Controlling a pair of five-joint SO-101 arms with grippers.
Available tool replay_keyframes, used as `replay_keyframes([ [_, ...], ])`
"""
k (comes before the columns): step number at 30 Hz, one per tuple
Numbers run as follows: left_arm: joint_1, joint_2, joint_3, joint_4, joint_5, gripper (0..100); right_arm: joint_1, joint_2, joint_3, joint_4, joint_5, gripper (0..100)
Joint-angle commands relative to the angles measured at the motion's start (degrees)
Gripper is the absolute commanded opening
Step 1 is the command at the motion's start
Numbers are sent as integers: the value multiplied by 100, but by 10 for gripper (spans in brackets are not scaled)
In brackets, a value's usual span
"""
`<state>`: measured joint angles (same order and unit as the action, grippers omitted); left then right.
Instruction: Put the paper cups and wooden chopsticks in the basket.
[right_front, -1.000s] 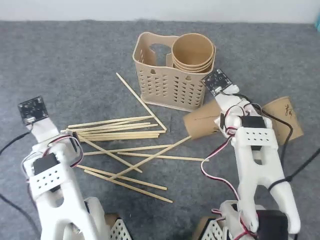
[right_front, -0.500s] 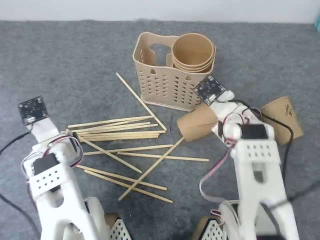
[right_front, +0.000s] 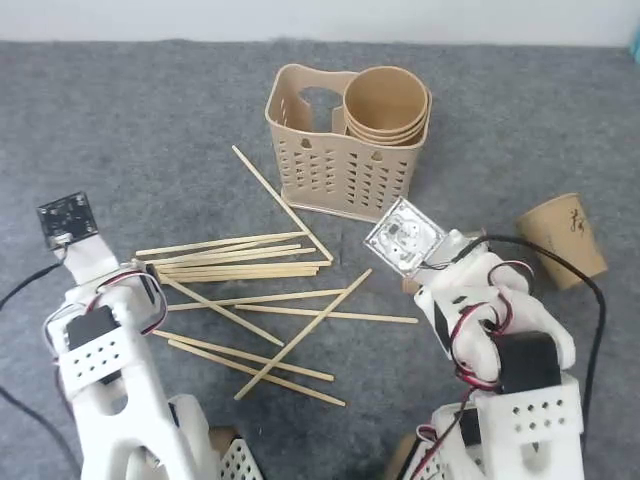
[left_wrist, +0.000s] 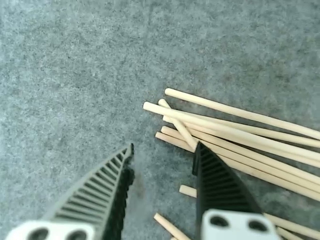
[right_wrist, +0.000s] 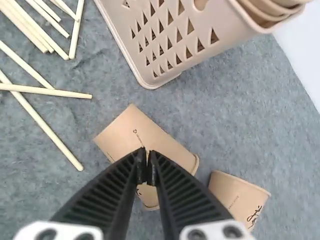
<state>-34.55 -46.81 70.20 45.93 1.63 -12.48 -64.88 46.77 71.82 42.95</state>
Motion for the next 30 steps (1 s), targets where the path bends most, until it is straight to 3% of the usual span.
replay_keyframes([
  [1, 9, -123, -40, -123, -62, 185, 470, -119, -53, 110, -70, 24],
  [9, 18, -123, -40, -123, -62, 185, 971, -110, 695, 13, -721, 243],
  [14, 9, -123, -40, -114, -62, 185, 1059, 119, 914, -365, -818, 259],
  [20, 0, -123, -40, -114, -62, 185, 1859, 1464, 519, -1156, -967, 290],
  [30, 9, -123, -40, -114, -62, 185, 1912, 3424, 167, -2158, -976, 291],
])
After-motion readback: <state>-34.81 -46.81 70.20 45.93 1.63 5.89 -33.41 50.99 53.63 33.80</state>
